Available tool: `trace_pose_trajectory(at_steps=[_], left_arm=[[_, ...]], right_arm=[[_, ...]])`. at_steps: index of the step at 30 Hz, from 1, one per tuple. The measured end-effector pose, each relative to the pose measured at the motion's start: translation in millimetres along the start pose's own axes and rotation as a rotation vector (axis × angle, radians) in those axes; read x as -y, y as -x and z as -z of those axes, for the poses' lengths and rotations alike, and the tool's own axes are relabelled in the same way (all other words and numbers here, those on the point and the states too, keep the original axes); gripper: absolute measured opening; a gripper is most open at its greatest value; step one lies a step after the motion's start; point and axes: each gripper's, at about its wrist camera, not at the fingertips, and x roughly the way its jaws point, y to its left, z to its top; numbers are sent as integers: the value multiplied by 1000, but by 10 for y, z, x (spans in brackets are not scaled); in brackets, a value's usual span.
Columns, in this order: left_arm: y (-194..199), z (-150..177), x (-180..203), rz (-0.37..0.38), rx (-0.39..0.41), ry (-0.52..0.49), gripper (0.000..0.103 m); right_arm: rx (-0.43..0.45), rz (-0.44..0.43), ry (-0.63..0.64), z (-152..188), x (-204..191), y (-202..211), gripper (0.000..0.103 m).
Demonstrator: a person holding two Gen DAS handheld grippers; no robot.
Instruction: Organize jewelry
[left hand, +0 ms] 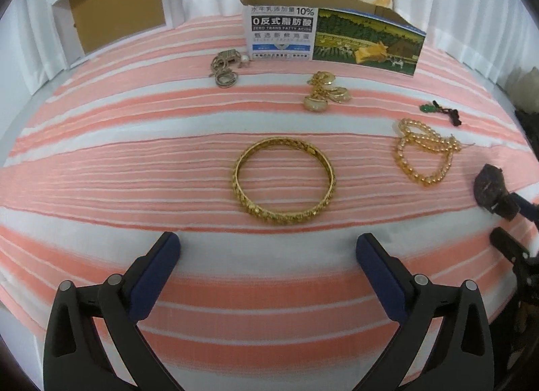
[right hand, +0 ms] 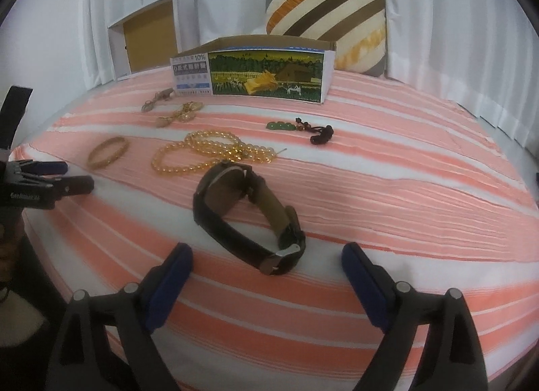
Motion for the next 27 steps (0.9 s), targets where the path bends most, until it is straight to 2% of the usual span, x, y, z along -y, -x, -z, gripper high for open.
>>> trace_pose_trajectory(at_steps=[16, 23, 27], left_arm=[[-160, -221, 20, -22, -14, 29, 103], [-222, -300, 46, -24, -21, 30, 103], [-214, -303, 40, -20, -23, 25, 103]], right_arm=[[-61, 9, -43, -210, -6, -171, 95], [-52, -45, -95, -247, 50, -159, 95], [-55, -121, -108, -302, 32, -177, 93]])
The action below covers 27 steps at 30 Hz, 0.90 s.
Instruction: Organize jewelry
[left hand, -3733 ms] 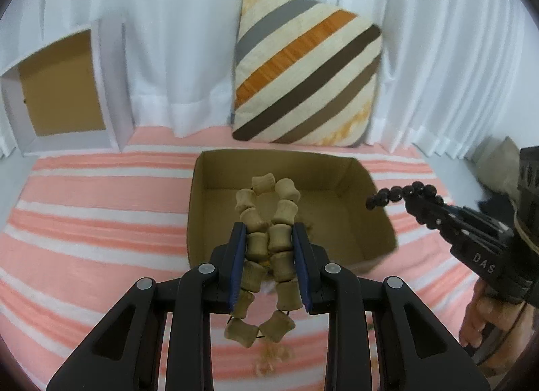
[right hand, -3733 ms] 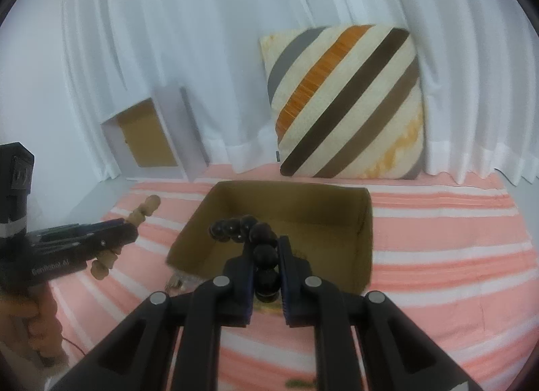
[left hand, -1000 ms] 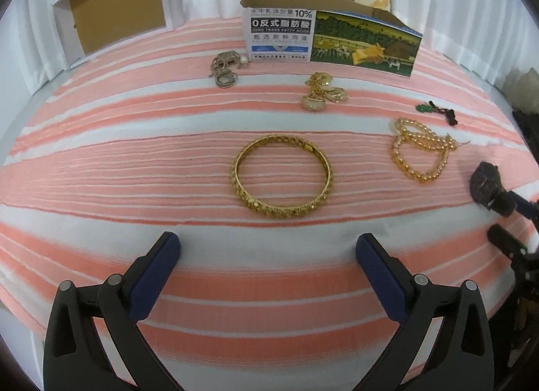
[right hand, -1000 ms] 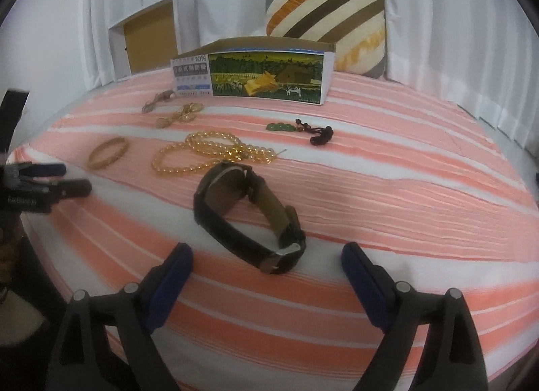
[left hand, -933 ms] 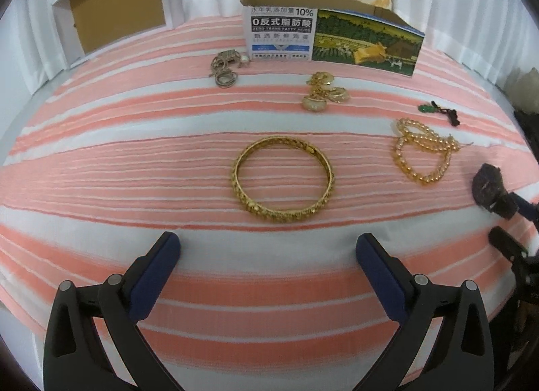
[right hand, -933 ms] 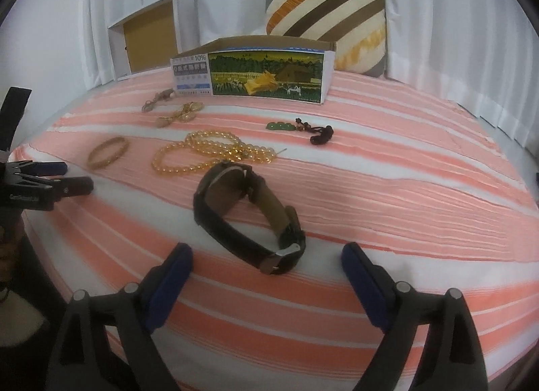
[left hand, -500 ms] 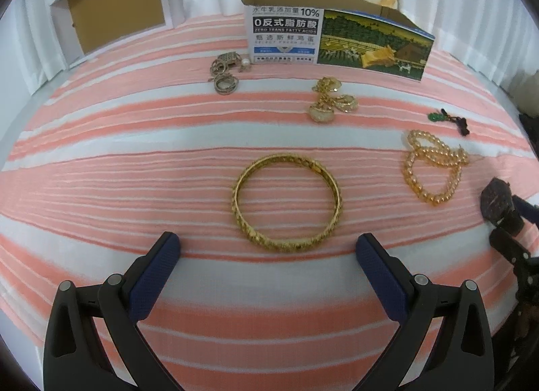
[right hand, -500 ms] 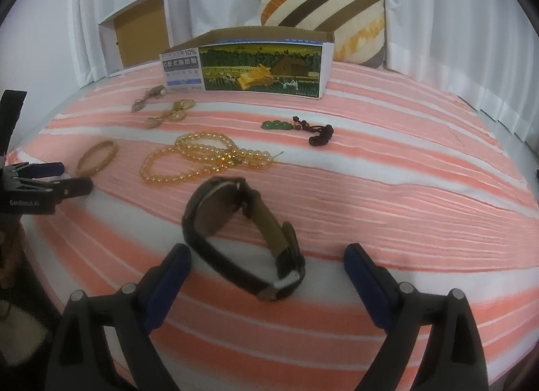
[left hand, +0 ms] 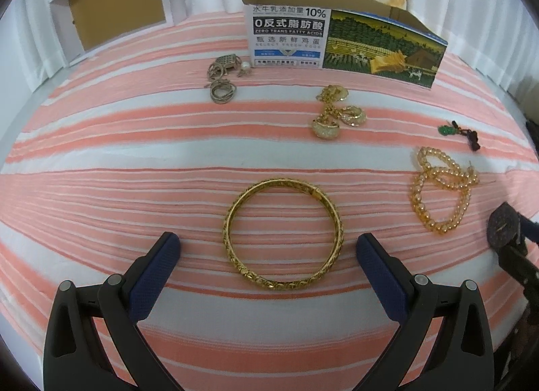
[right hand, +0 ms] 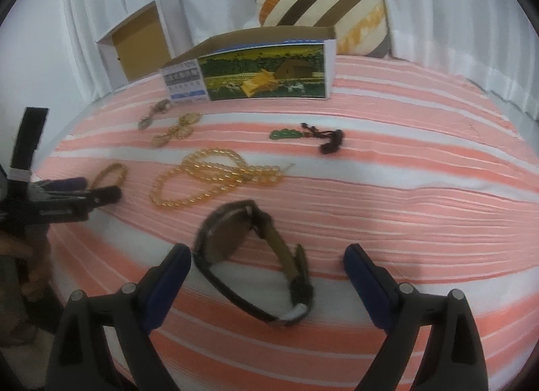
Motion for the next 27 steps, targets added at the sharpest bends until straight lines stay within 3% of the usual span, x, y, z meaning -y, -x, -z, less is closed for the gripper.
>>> trace_pose_trajectory(at_steps=[1, 2, 4, 13, 27], left_arm=[[12, 9, 2, 0, 5, 0, 100], [46, 30, 0, 6, 27, -1, 88], [114, 69, 22, 21, 69, -22, 69], [230, 282, 4, 61, 147, -20, 68], [300, 352, 83, 79, 150, -18, 68]], right_arm=[[0, -17, 6, -6, -20, 1, 81], [-6, -37, 18, -9, -51, -3, 58], [-7, -43, 28, 1, -97, 4, 56], [34, -9, 76, 123, -267, 105, 51], [70, 32, 48, 101, -222, 168, 50]])
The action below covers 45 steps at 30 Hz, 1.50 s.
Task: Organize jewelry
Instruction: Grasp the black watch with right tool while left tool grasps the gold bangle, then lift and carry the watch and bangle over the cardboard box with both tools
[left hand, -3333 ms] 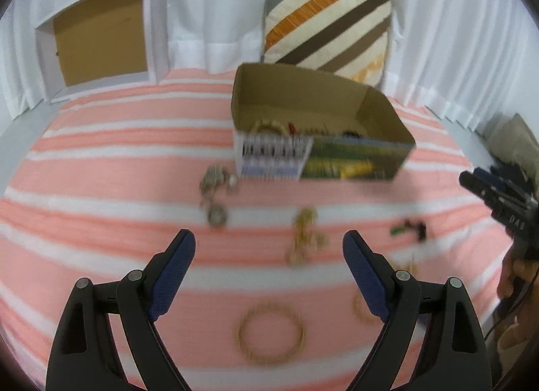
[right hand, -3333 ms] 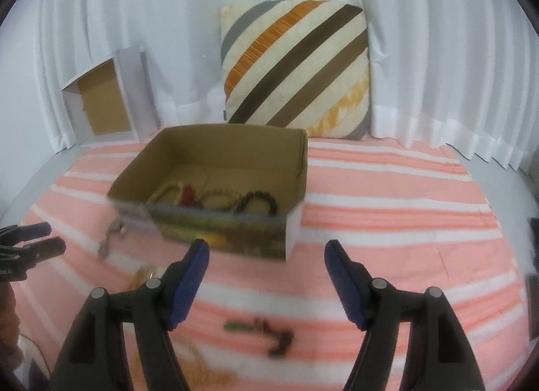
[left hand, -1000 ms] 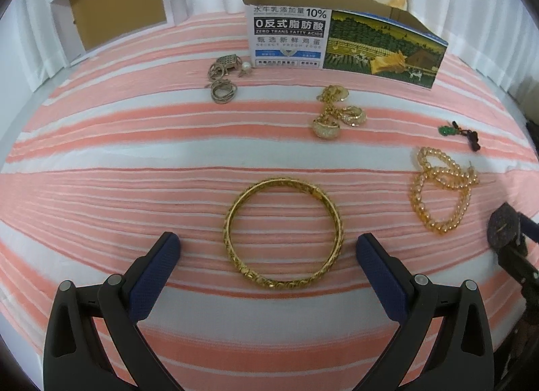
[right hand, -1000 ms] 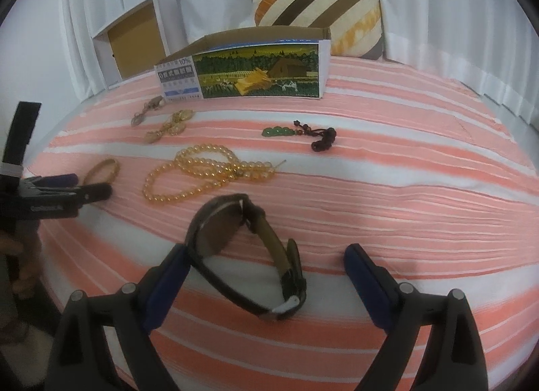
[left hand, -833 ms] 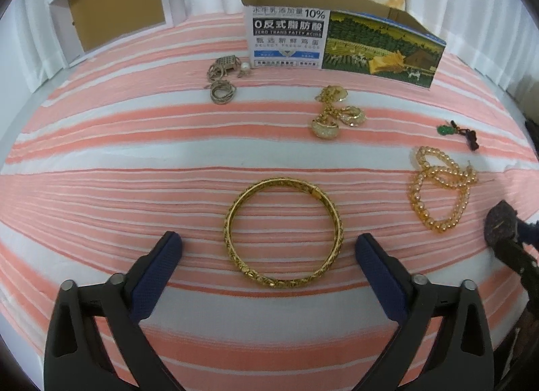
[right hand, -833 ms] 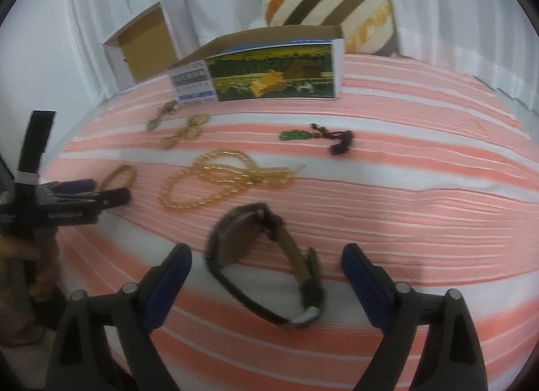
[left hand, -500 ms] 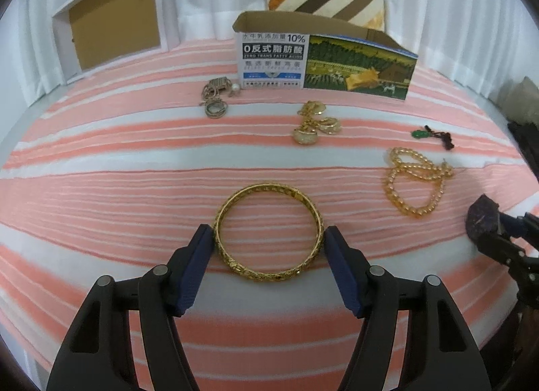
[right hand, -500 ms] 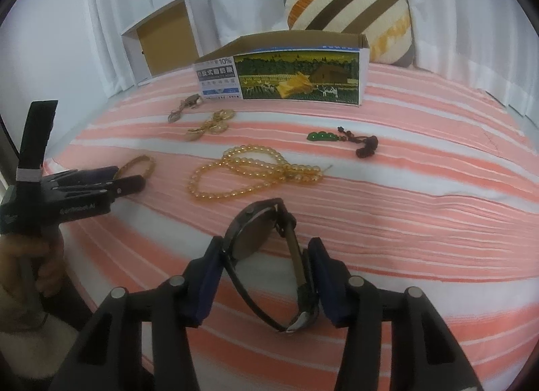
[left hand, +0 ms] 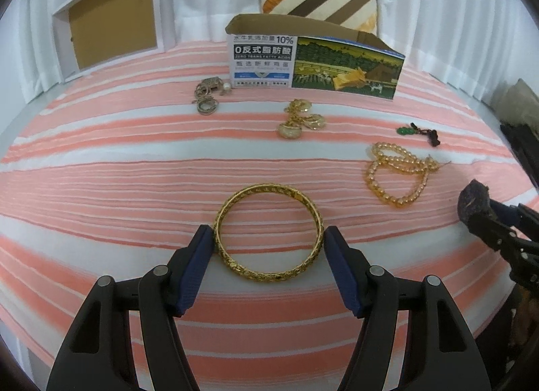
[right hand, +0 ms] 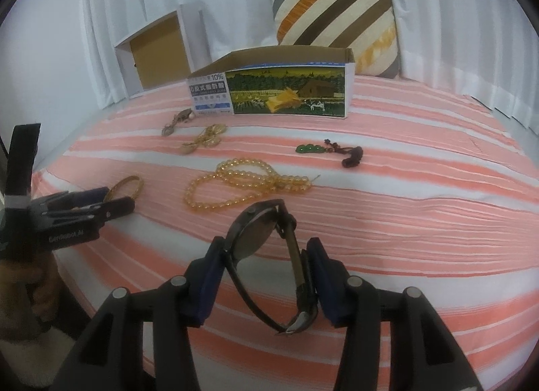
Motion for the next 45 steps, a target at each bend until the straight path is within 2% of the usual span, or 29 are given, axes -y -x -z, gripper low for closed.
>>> trace_pose_trajectory(at_steps=[4, 8, 10, 11, 13, 14, 16, 20, 23, 24, 25, 26, 27, 29, 35, 45], left_arm=[[-6, 21, 37, -17, 3, -23, 69], [-17, 39, 53, -31, 8, -30, 69], [-26, 33, 56, -35, 4, -31, 70], [-30, 30, 59, -36, 2, -30, 71], [-41, 26, 59, -34, -9, -27, 80], [-49, 31, 63, -37, -14, -31, 85], [-50, 43, 58, -39, -10, -30, 86], [-48, 53, 53, -41, -10, -29, 87], [-44, 57, 49, -42, -6, -28, 86], [-43, 55, 50, -42, -5, -27, 85], [-33, 52, 54, -41, 4, -28, 73], [-26, 42, 65, -42, 11, -31, 69], [-30, 38, 66, -41, 9, -30, 69], [-20, 38, 61, -33, 14, -24, 68], [126, -5, 38, -5, 28, 0, 68], [360, -314, 61, 19, 44, 28, 68]], right_arm=[[-14, 8, -13, 33, 35, -65, 50], [-10, 18, 4, 58, 34, -90, 58], [-2, 24, 42, 81, -18, -96, 65], [-1, 23, 61, 95, -60, -110, 74], [-8, 51, 104, 116, -175, -149, 86], [-4, 72, 111, 125, -206, -157, 87], [-11, 85, 86, 127, -204, -148, 87], [-22, 8, 111, 133, -130, -134, 94], [-49, 12, 139, 118, -142, -148, 94], [-55, 17, 133, 112, -138, -149, 94], [-58, 34, 115, 94, -133, -151, 92], [-50, 50, 102, 86, -128, -141, 75], [-32, 67, 91, 78, -109, -117, 50], [-33, 44, 84, 62, -80, -105, 45], [-3, 14, 50, 26, -100, 55, 42], [58, -9, 40, -260, -164, 212, 42]])
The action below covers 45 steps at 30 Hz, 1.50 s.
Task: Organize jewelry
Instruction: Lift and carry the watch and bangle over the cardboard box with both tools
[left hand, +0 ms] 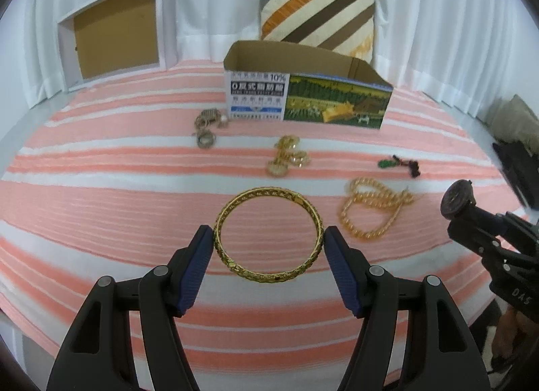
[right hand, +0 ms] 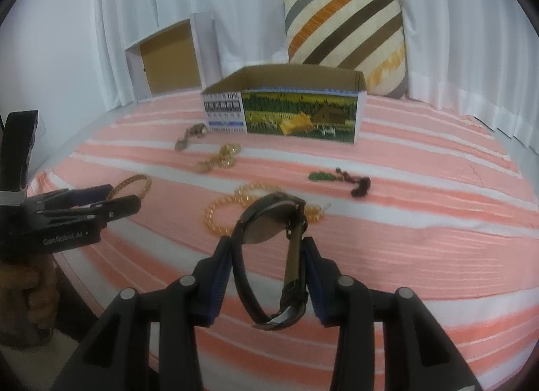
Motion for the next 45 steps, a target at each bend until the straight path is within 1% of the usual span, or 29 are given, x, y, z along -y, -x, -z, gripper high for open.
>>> trace_pose_trajectory(at_steps=[5, 8, 14, 18, 23, 28, 30, 35, 41, 45], left_arm=[[58, -251, 26, 12, 4, 12, 68], [84, -492, 33, 27, 18, 19, 68], [48, -1081, 71, 28, 76, 2, 68], [-88, -1465, 111, 32, 96, -14, 68], [-335, -1858, 108, 32, 103, -16, 68], [-622, -2180, 84, 30, 96, 3, 68], [-756, -2261, 91, 28, 87, 10, 68], [-1076, -2333, 160, 7, 59, 1, 68], [-1353, -2333, 230, -12, 33, -18, 68], [-1459, -2311, 230, -16, 22, -23, 68]], right_arm=[[16, -5, -16, -194, 39, 41, 42], [33, -6, -16, -383, 64, 34, 42], [90, 13, 5, -937, 147, -55, 42], [118, 24, 20, -1314, 183, -189, 42], [134, 28, 14, -1793, 276, -447, 42], [130, 38, 9, -2127, 381, -724, 42], [127, 42, 11, -2218, 403, -839, 42], [108, 49, 19, -2344, 447, -1134, 42], [62, 64, 26, -2358, 542, -1469, 42], [36, 75, 23, -2336, 623, -1621, 43]])
